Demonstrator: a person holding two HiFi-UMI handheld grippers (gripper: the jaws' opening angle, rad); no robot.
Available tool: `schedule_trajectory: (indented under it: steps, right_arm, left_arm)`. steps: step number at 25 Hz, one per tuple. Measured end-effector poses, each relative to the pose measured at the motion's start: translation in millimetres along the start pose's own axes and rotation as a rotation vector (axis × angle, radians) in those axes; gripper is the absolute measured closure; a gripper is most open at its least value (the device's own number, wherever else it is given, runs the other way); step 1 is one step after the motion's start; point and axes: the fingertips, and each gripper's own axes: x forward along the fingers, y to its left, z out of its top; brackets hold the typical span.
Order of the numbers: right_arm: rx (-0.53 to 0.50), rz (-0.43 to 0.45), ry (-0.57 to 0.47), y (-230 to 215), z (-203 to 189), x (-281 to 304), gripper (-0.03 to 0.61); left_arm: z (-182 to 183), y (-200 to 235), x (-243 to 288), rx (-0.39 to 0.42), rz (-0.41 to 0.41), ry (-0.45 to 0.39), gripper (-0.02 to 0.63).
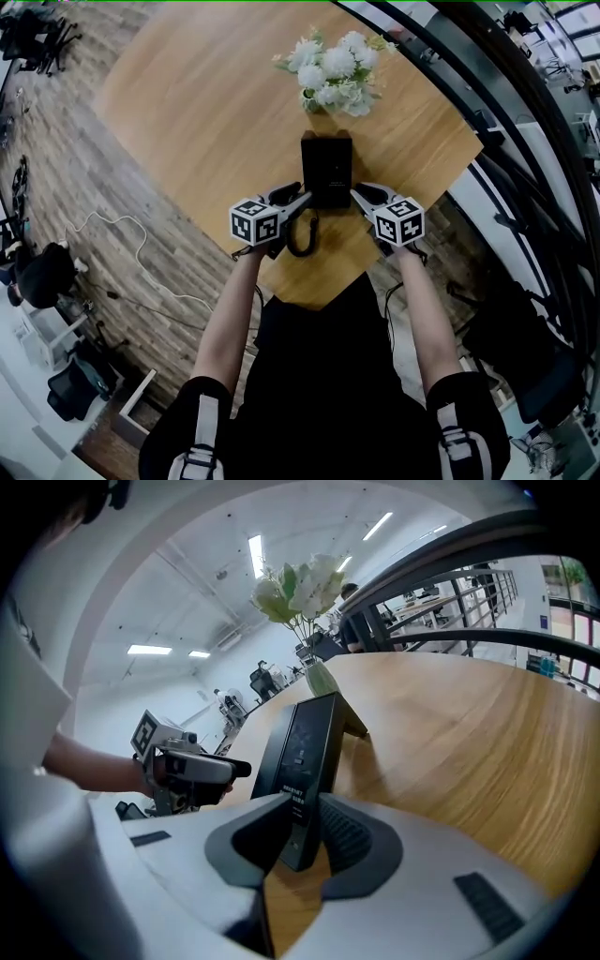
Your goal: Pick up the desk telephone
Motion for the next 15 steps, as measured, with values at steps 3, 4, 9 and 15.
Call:
schedule_trajectory:
  steps: [3, 4, 9, 15]
  right_arm:
    - [0.012, 0.018, 0.000, -3.6, 1.9, 7.8, 0.443]
    - [0.017, 0.021, 0.000, -5.4, 1.6, 10.4, 0.437]
    - [0.057, 0.045, -0.006, -10.4, 0.8, 20.0, 0.410]
    - [0.098, 0.076, -0.003, -12.2, 0.6, 32.0, 0.387]
  left_arm:
    - [2.2, 7.2, 6.1, 0.013, 0.011, -0.006, 0.448]
    - [2.7, 9.6, 8.4, 0.014, 0.013, -0.004, 0.445]
    - [1.0, 19.2, 19.2, 0.021, 0.012, 0.024, 0.425]
    - [1.1, 23.7, 27.6, 0.013, -0.004, 0.039, 0.400]
